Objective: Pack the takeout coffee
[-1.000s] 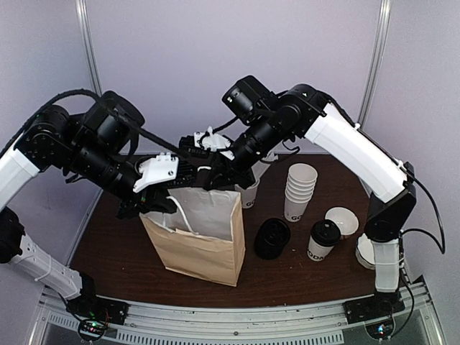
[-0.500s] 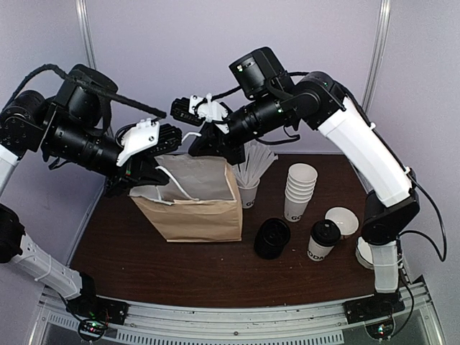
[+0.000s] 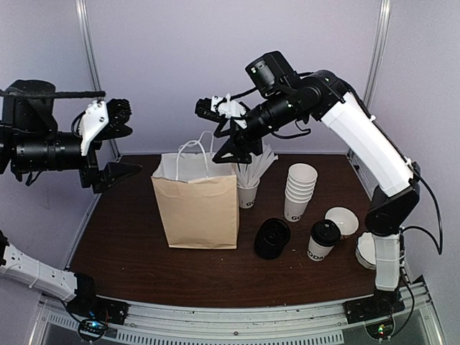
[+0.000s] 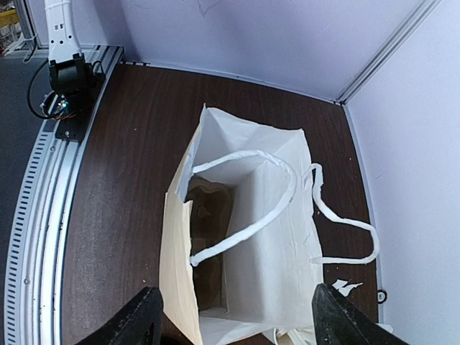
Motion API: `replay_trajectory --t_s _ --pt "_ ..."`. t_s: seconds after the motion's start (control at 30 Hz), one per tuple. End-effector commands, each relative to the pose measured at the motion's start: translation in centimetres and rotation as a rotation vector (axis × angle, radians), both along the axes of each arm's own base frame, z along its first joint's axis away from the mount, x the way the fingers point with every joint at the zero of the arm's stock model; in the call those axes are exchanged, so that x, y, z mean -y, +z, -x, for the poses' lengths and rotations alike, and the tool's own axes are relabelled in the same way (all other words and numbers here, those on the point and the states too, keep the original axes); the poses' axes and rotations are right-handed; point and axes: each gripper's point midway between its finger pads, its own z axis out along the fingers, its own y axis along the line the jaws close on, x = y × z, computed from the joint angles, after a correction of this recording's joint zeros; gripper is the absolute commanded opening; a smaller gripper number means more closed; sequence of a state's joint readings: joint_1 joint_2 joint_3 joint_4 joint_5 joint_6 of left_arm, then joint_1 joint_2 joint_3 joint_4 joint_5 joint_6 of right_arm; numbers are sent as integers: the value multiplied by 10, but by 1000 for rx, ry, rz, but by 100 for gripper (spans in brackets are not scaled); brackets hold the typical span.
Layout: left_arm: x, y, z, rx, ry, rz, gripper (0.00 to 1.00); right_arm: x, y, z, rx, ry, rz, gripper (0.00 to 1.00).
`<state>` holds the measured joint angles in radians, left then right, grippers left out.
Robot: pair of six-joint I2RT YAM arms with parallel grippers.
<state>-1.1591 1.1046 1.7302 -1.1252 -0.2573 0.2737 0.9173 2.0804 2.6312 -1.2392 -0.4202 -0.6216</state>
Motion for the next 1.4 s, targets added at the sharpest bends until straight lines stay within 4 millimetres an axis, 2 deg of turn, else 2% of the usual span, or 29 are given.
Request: replay_trajectory --t_s 0.0,0.07,0.2,0.23,0.27,0.4,0.57,0.7,0.77,0.87,1.0,1.07,1.13,1.23,1.27,1.3,1.33,1.37 --pt "-18 28 -33 198 188 77 86 23 37 27 31 59 -54 75" --pt "-17 23 -46 208 227 55 89 23 31 28 12 59 -42 74" --pt "-11 17 -73 100 233 102 90 16 14 35 -86 77 -49 68" --pt "-7 12 -80 58 214 104 90 11 14 36 -99 85 -79 66" --pt "-5 5 -88 14 203 96 89 7 4 39 -132 94 -81 65" --pt "-2 -20 -117 -162 171 102 85 -7 -8 53 -210 114 -91 62" --pt "21 -47 -122 -257 45 70 89 -28 -22 52 -211 60 -90 65" --pt "36 -66 -145 -269 37 34 89 -39 -30 53 -215 54 -86 62" --pt "47 -73 -146 -296 -14 35 89 -45 -30 53 -226 44 -97 59" --pt "57 -78 -148 -320 -52 48 87 -51 -35 54 -232 35 -91 53" --pt "64 -86 -159 -304 -56 36 84 -55 -40 52 -201 15 -83 37" --pt "66 -96 -166 -313 -50 8 78 -55 -41 51 -199 5 -81 22" --pt "67 -100 -172 -313 -35 -5 69 -55 -40 50 -195 -1 -85 15" --pt "69 -101 -180 -309 -16 -18 51 -53 -35 50 -187 -9 -96 4" --pt "69 -94 -183 -297 -8 -10 41 -53 -31 51 -184 -7 -100 0" --pt "69 -86 -184 -290 0 1 27 -51 -26 51 -177 -6 -107 0" --pt "69 -77 -185 -279 7 14 8 -49 -18 52 -166 -2 -117 0" --pt "67 -65 -185 -266 17 35 0 -47 -11 53 -155 3 -128 0"
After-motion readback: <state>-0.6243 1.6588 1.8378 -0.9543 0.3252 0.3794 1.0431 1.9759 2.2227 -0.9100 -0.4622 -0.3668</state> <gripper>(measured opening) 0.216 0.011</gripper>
